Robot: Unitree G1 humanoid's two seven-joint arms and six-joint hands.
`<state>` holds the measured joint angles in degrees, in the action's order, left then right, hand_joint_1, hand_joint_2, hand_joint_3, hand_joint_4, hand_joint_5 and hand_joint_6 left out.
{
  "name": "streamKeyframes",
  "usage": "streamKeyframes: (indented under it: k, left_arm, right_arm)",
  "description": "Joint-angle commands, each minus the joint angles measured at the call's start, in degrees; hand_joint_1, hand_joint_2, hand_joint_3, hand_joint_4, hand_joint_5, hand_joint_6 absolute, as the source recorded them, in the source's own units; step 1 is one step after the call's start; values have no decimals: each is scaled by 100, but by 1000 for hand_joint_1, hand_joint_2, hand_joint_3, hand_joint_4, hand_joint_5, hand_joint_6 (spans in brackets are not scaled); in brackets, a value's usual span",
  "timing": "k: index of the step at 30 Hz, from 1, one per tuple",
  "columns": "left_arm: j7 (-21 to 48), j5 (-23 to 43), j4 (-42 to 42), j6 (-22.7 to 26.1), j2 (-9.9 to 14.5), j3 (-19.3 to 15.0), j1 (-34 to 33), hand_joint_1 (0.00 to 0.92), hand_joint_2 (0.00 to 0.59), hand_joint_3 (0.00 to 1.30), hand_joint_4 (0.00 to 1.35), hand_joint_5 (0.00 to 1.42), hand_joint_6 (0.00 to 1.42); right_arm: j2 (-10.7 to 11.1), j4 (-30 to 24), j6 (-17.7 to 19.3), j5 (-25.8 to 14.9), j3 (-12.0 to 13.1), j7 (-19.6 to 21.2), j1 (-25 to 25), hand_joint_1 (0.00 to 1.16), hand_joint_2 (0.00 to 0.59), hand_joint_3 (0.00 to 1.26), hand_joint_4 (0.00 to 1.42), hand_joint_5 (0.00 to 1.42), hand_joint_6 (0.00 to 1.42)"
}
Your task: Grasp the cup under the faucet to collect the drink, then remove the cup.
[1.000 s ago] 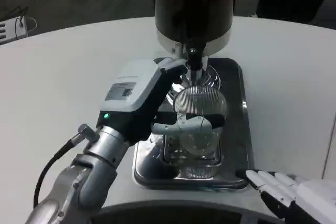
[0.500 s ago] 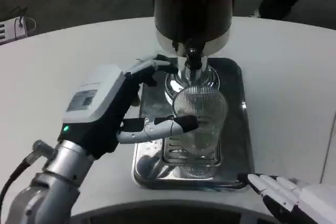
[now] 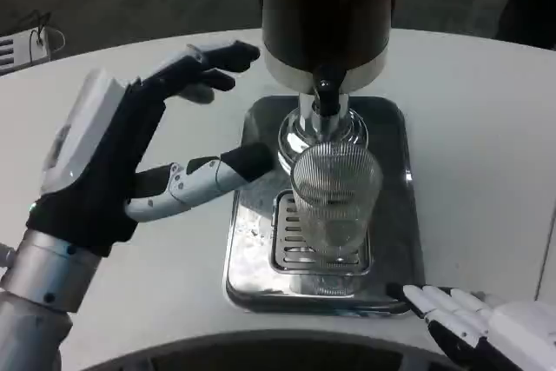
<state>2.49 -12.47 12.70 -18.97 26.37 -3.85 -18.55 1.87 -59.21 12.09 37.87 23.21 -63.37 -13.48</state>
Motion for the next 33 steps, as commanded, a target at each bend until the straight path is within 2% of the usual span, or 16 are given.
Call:
streamKeyframes:
  k: [1, 8, 15, 19, 33]
  left_arm:
    - [455, 602, 62, -106, -17, 12, -281, 73, 40, 344, 321, 374, 412]
    - [1099, 1252, -97, 122, -111, 125, -752, 45, 46, 289, 258, 330, 381]
    - [1457, 1581, -331, 368, -311, 196, -1107, 26, 45, 254, 213, 311, 360]
    - [1577, 1627, -473, 507, -406, 227, -1282, 12, 47, 227, 182, 283, 345]
    - [2203, 1594, -1465, 896, -499, 568, -1984, 0, 43, 183, 143, 252, 307]
  right_arm:
    - [-74, -79, 86, 74, -45, 71, 13, 546, 426, 4, 0, 0, 0]
    - [-175, -79, 191, 99, -14, 75, -68, 546, 426, 4, 0, 0, 0]
    - [-214, -79, 227, 76, 62, 71, -104, 546, 426, 4, 0, 0, 0]
    - [-231, -79, 243, 59, 89, 68, -115, 546, 426, 4, 0, 0, 0]
    - [-281, -79, 238, 46, 85, 25, -98, 546, 426, 4, 0, 0, 0]
